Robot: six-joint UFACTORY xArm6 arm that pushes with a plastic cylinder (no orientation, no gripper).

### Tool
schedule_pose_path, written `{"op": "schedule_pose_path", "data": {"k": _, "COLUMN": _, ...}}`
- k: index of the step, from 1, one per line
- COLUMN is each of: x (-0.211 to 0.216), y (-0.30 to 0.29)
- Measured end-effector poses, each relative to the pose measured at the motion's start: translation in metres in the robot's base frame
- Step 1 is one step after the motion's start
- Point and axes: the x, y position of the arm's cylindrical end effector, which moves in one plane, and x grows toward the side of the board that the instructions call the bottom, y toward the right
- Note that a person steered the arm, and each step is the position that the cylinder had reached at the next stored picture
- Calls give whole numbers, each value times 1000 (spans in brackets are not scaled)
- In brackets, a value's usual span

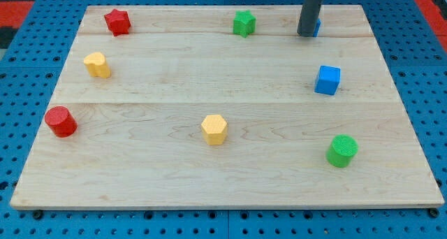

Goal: Move the blue cube below the blue triangle

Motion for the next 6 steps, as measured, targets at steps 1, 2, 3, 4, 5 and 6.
{"op": "schedule_pose_path", "data": {"k": 1, "x": 12, "y": 5}}
{"op": "schedule_pose_path", "data": {"k": 2, "x": 54, "y": -14}}
{"op": "schedule_pose_path", "data": {"k": 3, "x": 75, "y": -70}}
{"op": "schedule_pose_path", "data": {"k": 4, "x": 143, "y": -65}}
{"op": "schedule_pose_path", "data": {"k": 5, "x": 205, "y": -62}}
{"op": "schedule_pose_path", "data": {"k": 6, "x": 201, "y": 4}}
